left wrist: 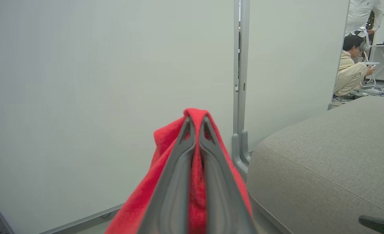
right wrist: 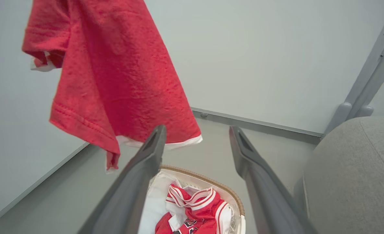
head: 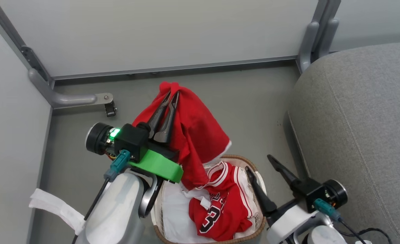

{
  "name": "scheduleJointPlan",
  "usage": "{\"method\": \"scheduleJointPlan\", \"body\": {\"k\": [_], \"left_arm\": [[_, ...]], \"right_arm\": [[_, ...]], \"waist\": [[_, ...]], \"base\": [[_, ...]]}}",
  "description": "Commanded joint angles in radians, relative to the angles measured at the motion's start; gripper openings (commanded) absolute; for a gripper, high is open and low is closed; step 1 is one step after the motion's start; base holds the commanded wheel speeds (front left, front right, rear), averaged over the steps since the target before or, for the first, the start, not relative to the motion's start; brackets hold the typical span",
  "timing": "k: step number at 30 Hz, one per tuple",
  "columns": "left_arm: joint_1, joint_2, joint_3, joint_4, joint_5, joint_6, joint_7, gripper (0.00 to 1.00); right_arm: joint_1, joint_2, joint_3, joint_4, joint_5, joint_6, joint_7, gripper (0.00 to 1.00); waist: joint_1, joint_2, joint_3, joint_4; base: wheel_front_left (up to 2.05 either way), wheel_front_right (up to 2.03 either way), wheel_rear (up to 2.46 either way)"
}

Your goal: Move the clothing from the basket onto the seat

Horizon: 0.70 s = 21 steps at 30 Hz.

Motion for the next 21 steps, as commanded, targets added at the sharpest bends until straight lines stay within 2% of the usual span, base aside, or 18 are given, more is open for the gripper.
{"method": "scheduleJointPlan", "body": {"k": [1, 6, 10, 21], "left_arm": [[-0.013, 0.001, -0.01, -0.005, -0.014, -0.003, -0.001, 0.0], [-0.011, 0.0, -0.062, -0.022, -0.027, -0.004, -0.001, 0.0], [-0.009, 0.0, -0.113, -0.031, -0.05, -0.004, -0.001, 0.0], [-0.025, 0.0, -0.255, -0.06, -0.116, -0.001, -0.001, 0.0]], "right_arm": [[-0.006, 0.001, 0.032, -0.008, 0.005, 0.0, -0.005, 1.0], [-0.073, 0.008, 0.137, -0.031, 0.01, 0.0, -0.005, 1.0], [-0.145, 0.01, 0.188, -0.03, -0.04, 0.0, -0.004, 1.0], [-0.287, 0.046, 0.163, 0.137, -0.154, 0.0, -0.003, 1.0]], "waist": [[0.0001, 0.0, -0.012, 0.026], [0.0001, 0.0, -0.009, 0.065], [0.0001, 0.0, -0.001, 0.101], [0.0001, 0.0, 0.004, 0.185]], "base": [[0.0, 0.0, 0.0], [0.0, 0.0, 0.0], [0.0, 0.0, 0.0], [0.0, 0.0, 0.0]]}}
